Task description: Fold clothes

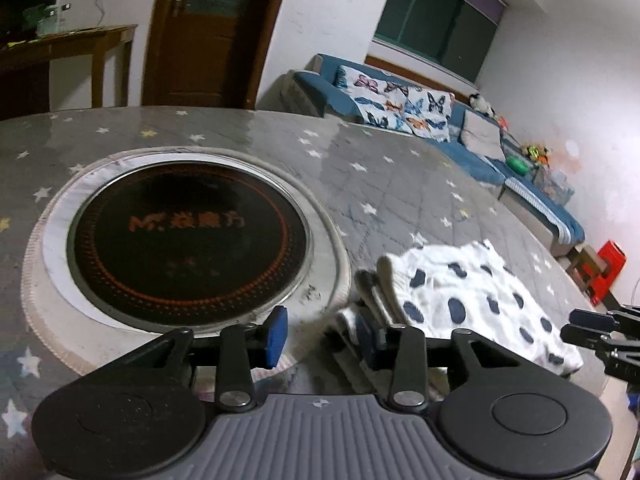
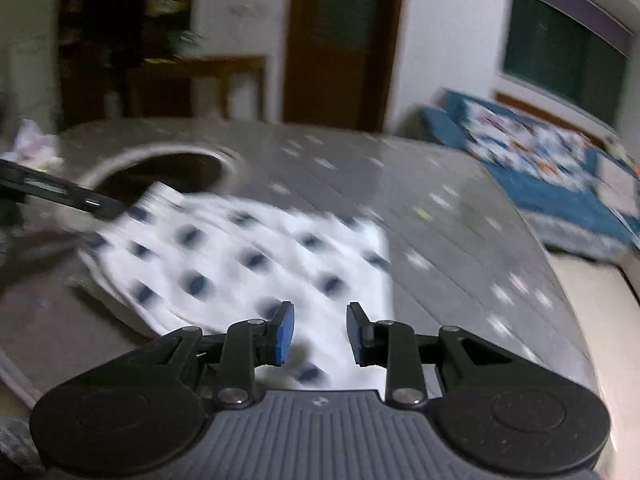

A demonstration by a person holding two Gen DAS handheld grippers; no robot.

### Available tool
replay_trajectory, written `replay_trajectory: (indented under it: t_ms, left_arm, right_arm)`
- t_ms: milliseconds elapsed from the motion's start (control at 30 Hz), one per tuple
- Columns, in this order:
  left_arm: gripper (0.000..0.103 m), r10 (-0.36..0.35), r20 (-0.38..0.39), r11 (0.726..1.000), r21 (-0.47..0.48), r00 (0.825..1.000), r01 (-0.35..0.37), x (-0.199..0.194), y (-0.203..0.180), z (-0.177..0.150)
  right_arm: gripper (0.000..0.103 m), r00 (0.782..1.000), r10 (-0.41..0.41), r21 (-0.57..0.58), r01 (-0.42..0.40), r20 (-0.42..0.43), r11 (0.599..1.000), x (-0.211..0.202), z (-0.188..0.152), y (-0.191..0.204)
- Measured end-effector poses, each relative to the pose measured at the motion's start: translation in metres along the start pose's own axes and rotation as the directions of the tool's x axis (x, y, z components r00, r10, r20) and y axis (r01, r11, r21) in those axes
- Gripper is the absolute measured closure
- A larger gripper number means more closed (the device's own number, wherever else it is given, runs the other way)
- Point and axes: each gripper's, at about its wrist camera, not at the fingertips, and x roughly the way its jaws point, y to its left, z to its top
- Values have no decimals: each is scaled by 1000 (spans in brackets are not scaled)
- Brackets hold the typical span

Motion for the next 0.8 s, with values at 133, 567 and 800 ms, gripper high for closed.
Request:
replay_trajectory:
  t_ms: [133, 567, 800]
  left_arm:
    - [61, -20, 2, 1000, 7, 1000, 20, -1, -11, 6]
    - [62, -23, -28, 999, 34, 999, 24, 13, -25, 4]
    - [59, -22, -35, 999, 27, 999, 23, 21, -22, 3]
  right_arm:
    - [75, 986, 166, -60, -164, 29, 985, 14, 21, 32]
    - [76, 943, 334, -99, -332, -2, 938, 55, 15, 95]
    - [76, 938, 347, -45, -346, 17, 937, 47, 32, 75]
